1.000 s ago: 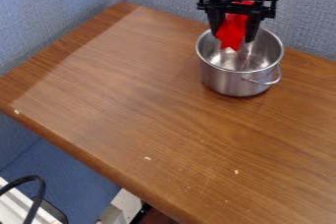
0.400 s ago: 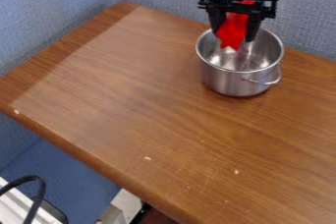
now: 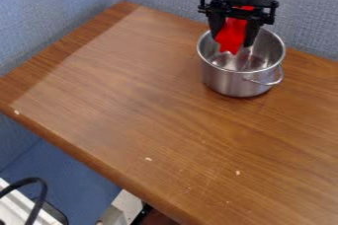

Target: Put the red object in the metal pot

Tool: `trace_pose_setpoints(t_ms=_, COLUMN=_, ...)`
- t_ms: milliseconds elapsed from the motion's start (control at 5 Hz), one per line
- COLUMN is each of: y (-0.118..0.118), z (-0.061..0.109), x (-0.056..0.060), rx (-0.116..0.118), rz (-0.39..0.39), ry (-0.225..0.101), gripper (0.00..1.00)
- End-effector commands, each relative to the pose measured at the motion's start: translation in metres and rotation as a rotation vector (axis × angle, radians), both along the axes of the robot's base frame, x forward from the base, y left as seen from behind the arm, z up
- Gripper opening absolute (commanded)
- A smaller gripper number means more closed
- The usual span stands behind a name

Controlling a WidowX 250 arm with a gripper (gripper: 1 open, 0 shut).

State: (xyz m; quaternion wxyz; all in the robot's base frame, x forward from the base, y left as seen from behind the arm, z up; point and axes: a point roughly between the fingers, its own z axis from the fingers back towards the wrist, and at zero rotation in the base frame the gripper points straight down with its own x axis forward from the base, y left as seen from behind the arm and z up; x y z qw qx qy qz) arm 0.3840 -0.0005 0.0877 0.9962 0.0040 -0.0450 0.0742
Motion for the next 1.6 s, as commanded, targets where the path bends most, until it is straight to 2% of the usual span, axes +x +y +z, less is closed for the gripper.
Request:
trace_pose_setpoints(t_ms=0, y=0.002, z=0.017, x=0.008, rx=0.023, rz=-0.011, ry=-0.050, gripper=1.00)
trace_pose_setpoints(t_ms=600, y=0.005, z=0.026, x=0.004, rx=0.005, rz=-0.001, ry=0.001, gripper=1.00)
trace_pose_setpoints(t_ms=1400, y=0.011, z=0.039, x=-0.001, rx=-0.029, rz=0.002, ry=0.047, gripper=1.00)
